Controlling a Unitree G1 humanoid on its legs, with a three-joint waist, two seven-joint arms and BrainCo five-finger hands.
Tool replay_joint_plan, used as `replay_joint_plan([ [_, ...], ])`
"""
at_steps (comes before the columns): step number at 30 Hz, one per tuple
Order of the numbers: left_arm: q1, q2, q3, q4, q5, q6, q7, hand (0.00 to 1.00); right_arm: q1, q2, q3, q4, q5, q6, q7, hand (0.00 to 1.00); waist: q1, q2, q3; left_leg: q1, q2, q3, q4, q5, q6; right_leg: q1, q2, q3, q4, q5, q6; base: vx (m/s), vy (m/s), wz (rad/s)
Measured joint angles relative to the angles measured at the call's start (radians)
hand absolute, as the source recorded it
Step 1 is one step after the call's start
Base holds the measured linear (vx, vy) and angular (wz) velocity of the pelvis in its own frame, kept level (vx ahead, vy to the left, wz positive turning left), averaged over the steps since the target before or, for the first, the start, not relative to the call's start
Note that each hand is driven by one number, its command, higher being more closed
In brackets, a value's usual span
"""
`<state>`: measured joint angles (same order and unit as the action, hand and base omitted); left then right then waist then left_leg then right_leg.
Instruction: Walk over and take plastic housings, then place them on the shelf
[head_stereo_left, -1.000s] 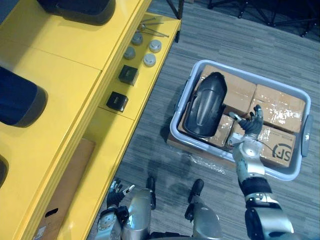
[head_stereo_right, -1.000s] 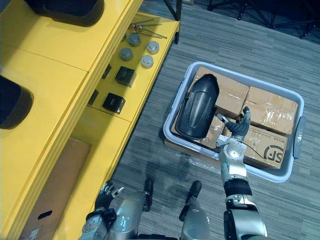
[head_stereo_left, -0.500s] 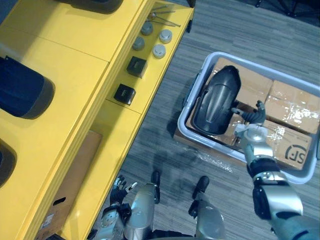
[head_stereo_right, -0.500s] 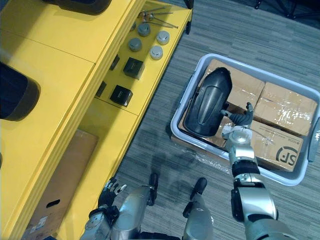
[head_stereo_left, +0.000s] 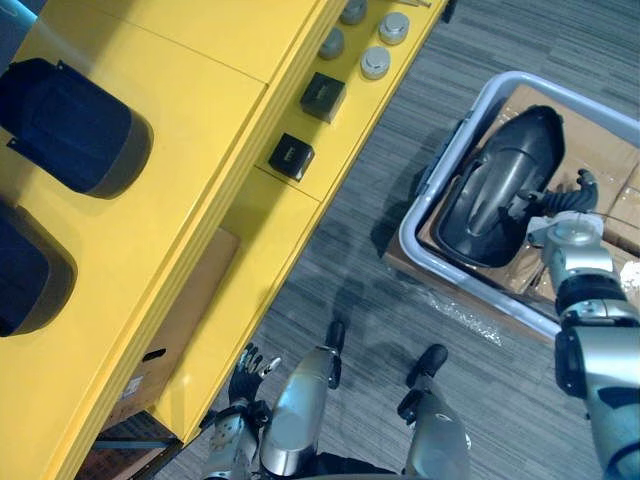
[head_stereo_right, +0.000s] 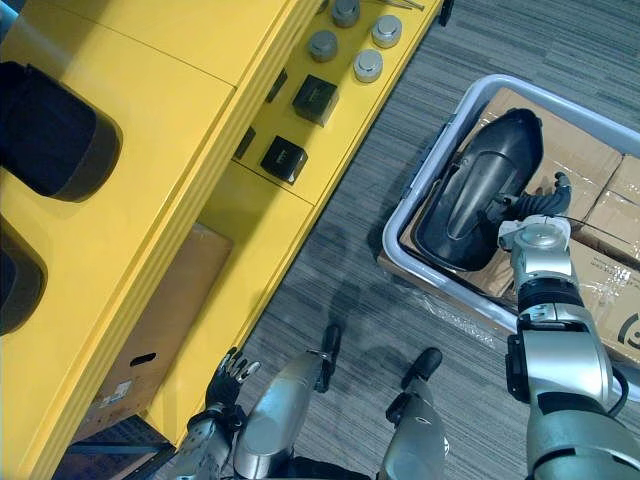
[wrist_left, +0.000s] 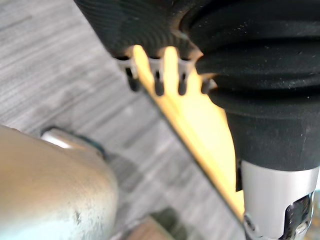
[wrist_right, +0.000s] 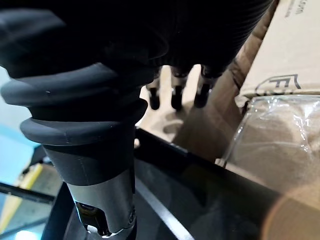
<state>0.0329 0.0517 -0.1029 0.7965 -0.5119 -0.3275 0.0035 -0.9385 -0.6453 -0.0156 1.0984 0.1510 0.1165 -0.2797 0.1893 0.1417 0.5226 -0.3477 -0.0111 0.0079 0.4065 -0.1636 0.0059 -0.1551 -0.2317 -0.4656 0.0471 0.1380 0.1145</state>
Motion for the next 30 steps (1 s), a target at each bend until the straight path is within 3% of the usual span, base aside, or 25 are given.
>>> replay_joint_plan([
  [9, -0.002, 0.016, -0.043, -0.003, -0.001, 0.006, 0.003, 0.00, 0.004, 0.013, 0.059, 0.017, -0.169, 0.021, 0.059, 1.00, -0.004, 0.002, -0.002, 0.040, 0.014, 0.003, -0.035, 0.023, -0.012, 0.020, 0.005, -0.001, 0.002, -0.012, -0.018, -0.06, 0.005, -0.02],
  [14, -0.004, 0.019, -0.070, -0.004, 0.000, 0.009, 0.014, 0.00, 0.003, 0.042, 0.067, 0.011, -0.245, 0.048, 0.049, 1.00, -0.007, 0.005, -0.003, 0.070, 0.024, 0.003, -0.089, 0.051, -0.030, 0.026, 0.015, -0.001, -0.003, -0.018, -0.027, -0.03, -0.037, -0.03],
  [19, -0.003, 0.020, -0.076, -0.004, 0.000, 0.009, 0.024, 0.00, 0.026, 0.071, 0.050, 0.029, -0.222, 0.130, 0.012, 1.00, -0.007, 0.007, -0.005, 0.092, 0.034, 0.002, -0.113, 0.060, -0.039, 0.036, 0.026, -0.002, -0.004, -0.019, -0.028, 0.00, -0.006, 0.00],
  [25, 0.000, 0.019, -0.077, -0.010, 0.001, 0.011, 0.026, 0.00, 0.057, 0.090, -0.007, 0.025, -0.181, 0.114, -0.067, 1.00, -0.012, 0.007, -0.005, 0.116, 0.034, 0.003, -0.126, 0.066, -0.039, 0.055, 0.026, 0.000, -0.005, -0.019, -0.027, 0.00, 0.000, 0.00],
  [30, 0.012, 0.019, -0.077, -0.034, 0.002, 0.001, 0.034, 0.00, 0.097, 0.104, -0.021, 0.007, -0.174, 0.035, -0.156, 1.00, -0.015, 0.005, -0.006, 0.124, 0.033, 0.006, -0.138, 0.074, -0.040, 0.055, 0.025, 0.003, -0.005, -0.018, -0.027, -0.03, 0.023, -0.01],
])
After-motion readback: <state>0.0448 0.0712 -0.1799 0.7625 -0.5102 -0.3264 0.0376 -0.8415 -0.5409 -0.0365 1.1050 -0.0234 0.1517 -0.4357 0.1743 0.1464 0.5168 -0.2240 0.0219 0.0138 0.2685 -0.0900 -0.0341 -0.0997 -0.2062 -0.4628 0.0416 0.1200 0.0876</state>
